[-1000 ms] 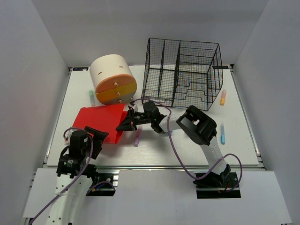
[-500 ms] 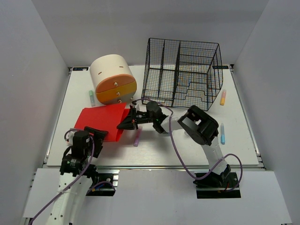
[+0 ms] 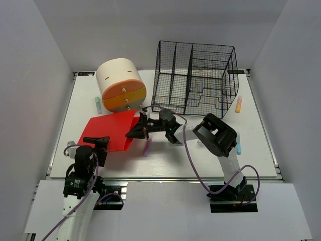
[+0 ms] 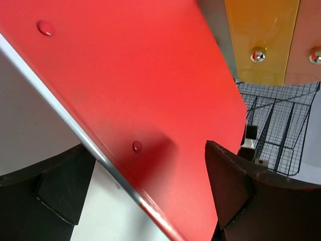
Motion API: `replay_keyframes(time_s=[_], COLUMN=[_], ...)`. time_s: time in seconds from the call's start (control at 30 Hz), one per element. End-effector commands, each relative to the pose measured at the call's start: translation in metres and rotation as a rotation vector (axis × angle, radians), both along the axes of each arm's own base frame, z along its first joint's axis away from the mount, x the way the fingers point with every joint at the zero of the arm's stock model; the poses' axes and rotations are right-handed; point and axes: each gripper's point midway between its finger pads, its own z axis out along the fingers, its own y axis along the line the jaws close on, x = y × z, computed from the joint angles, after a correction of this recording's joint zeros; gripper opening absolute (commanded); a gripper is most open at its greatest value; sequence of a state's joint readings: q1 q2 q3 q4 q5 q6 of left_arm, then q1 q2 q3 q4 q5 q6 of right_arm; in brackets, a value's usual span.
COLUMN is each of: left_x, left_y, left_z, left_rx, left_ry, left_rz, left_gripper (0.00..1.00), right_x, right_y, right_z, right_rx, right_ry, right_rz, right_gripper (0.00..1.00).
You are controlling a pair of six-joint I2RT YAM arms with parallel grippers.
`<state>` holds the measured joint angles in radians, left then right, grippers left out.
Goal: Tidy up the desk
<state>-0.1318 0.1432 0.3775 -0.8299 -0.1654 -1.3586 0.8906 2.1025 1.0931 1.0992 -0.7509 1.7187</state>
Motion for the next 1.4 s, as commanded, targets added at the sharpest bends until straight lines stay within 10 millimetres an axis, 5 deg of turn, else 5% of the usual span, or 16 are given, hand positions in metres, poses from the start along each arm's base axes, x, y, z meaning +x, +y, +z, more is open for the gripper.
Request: replay_keyframes(time_s=[0.0, 0.27, 0.53, 0.8, 1.2, 1.27, 1.37], left_x=[0.006, 0.011, 0.005, 0.007, 0.01, 0.008, 0.002], left_y=[0.007, 0.008, 0.02, 0.03, 0.032, 0.032, 0.031], left_z=[-0.004, -0.003, 0.007, 0.012, 0.023, 0.029, 0.036], left_rx=[-0.007, -0.005, 0.006, 0.006, -0.01, -0.013, -0.012], left_ry=[-0.003, -0.003, -0.032, -0.06, -0.116, -0.131, -0.146], left_rz=[0.052, 0.061, 0.127, 0.188, 0.21, 0.208, 0.194], left_gripper=[0.98, 0.91, 0.7, 0.64, 0.15, 0.0, 0.0], right_x=[-0.012, -0.016, -0.023, -0.033, -0.046, -0.048, -0.048], right_y=[-0.008, -0.012, -0.018, -0.023, -0.023, -0.023, -0.024], right_z=[0.041, 0.047, 0.056, 0.056, 0.057, 0.057, 0.055], right_rx=[0.109, 0.124, 0.135, 0.122, 0.111, 0.108, 0.102], right_ry=[-0.058, -0.048, -0.047, -0.051, -0.06, -0.058, -0.064], right_rz=[0.022, 0.028, 0.035, 0.052, 0.074, 0.08, 0.083], right_gripper=[0.0, 0.0, 0.0, 0.0, 0.0, 0.0, 0.0])
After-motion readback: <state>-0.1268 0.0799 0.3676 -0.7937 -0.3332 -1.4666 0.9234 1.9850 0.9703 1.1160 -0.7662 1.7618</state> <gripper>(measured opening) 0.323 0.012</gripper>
